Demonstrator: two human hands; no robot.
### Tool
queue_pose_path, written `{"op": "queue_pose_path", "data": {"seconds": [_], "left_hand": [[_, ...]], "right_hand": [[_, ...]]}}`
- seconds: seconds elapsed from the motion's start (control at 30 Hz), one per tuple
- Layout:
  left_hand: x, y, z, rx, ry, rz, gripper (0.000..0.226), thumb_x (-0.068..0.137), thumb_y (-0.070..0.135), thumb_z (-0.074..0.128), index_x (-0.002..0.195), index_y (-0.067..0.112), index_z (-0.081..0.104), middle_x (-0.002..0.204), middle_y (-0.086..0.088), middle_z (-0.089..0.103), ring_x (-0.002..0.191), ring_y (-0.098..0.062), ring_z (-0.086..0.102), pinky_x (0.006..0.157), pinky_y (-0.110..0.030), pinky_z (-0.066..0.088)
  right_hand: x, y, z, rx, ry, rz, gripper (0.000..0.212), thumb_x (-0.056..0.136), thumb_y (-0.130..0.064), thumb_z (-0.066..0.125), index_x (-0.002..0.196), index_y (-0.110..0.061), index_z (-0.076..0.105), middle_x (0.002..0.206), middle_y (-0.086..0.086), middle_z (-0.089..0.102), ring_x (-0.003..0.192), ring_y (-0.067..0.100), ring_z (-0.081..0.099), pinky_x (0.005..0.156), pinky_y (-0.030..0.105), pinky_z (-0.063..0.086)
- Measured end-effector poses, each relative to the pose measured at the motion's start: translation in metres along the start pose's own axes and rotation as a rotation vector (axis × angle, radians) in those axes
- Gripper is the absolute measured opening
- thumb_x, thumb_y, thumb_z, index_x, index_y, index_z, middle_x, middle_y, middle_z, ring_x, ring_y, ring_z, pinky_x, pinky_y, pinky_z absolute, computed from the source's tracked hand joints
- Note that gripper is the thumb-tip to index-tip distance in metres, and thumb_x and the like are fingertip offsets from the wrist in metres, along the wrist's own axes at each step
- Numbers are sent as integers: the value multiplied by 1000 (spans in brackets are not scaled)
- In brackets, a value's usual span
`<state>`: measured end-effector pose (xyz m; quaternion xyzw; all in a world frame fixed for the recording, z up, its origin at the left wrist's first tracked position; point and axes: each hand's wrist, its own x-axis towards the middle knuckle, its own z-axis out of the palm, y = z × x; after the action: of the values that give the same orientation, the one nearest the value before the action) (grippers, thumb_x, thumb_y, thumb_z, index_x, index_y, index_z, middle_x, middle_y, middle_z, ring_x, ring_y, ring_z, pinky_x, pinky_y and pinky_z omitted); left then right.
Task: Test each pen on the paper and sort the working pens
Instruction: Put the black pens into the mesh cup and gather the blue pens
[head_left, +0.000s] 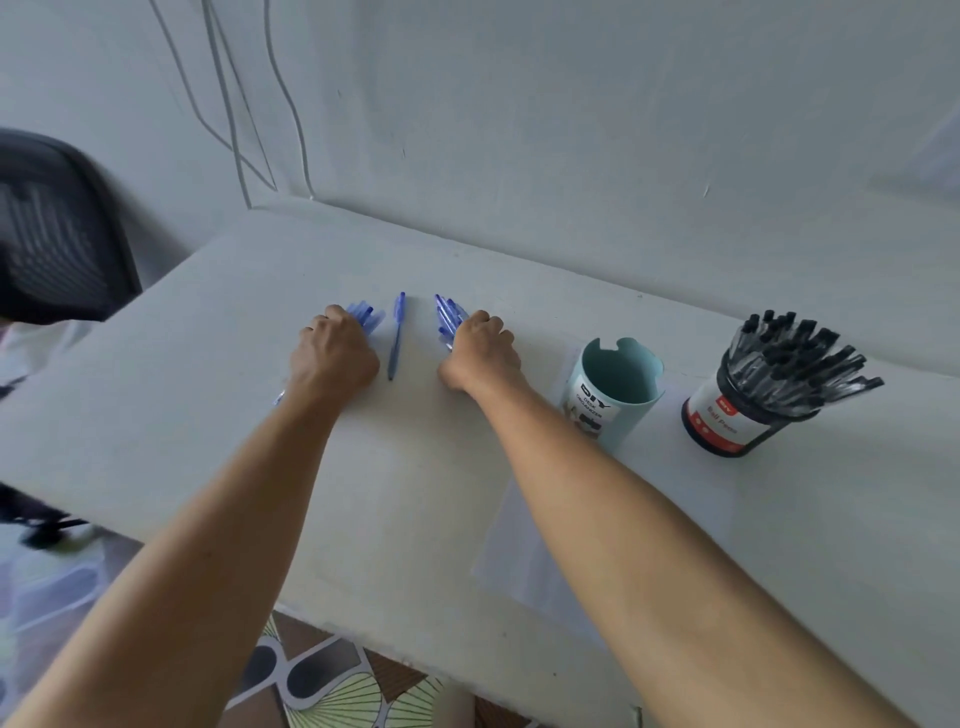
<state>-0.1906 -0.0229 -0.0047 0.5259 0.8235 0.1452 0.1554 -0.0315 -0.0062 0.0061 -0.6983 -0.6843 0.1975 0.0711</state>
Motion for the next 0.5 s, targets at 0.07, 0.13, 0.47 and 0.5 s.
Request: {"op": "queue_pose_path", "data": {"seconds": [0.07, 0.13, 0.47, 0.5], "left_hand": [[-3, 2, 0, 23, 18, -7, 28, 92, 8, 48, 119, -2, 46, 125, -26, 54, 120, -44, 50, 94, -46, 44], [-4, 1, 0, 43, 19, 3, 24, 92, 7, 48, 115, 1, 46, 124, -25, 56, 118, -43, 52, 90, -44, 43], [-14, 12, -32, -245, 252, 73, 25, 95, 25, 51, 107, 3, 49, 100, -20, 59, 92, -40, 54, 72, -37, 36], [-16, 14, -35, -311, 286, 105, 25, 95, 25, 53, 104, 2, 50, 94, -17, 58, 90, -39, 53, 71, -35, 34]], "right_hand": [[-1, 1, 0, -18, -5, -8, 52, 92, -14, 60, 134, 2, 34, 137, 17, 42, 127, 33, 45, 95, 37, 46], [-3, 1, -2, -24, -11, -17, 48, 93, -14, 58, 134, 2, 37, 137, 17, 45, 126, 34, 47, 95, 37, 46], [-25, -18, -34, 642, 227, -47, 11, 83, -17, 54, 91, -15, 60, 82, 2, 64, 77, 26, 60, 68, 29, 44], [-26, -21, -35, 715, 289, -79, 3, 83, -15, 55, 86, -16, 55, 74, -1, 60, 68, 21, 57, 61, 26, 42]]}}
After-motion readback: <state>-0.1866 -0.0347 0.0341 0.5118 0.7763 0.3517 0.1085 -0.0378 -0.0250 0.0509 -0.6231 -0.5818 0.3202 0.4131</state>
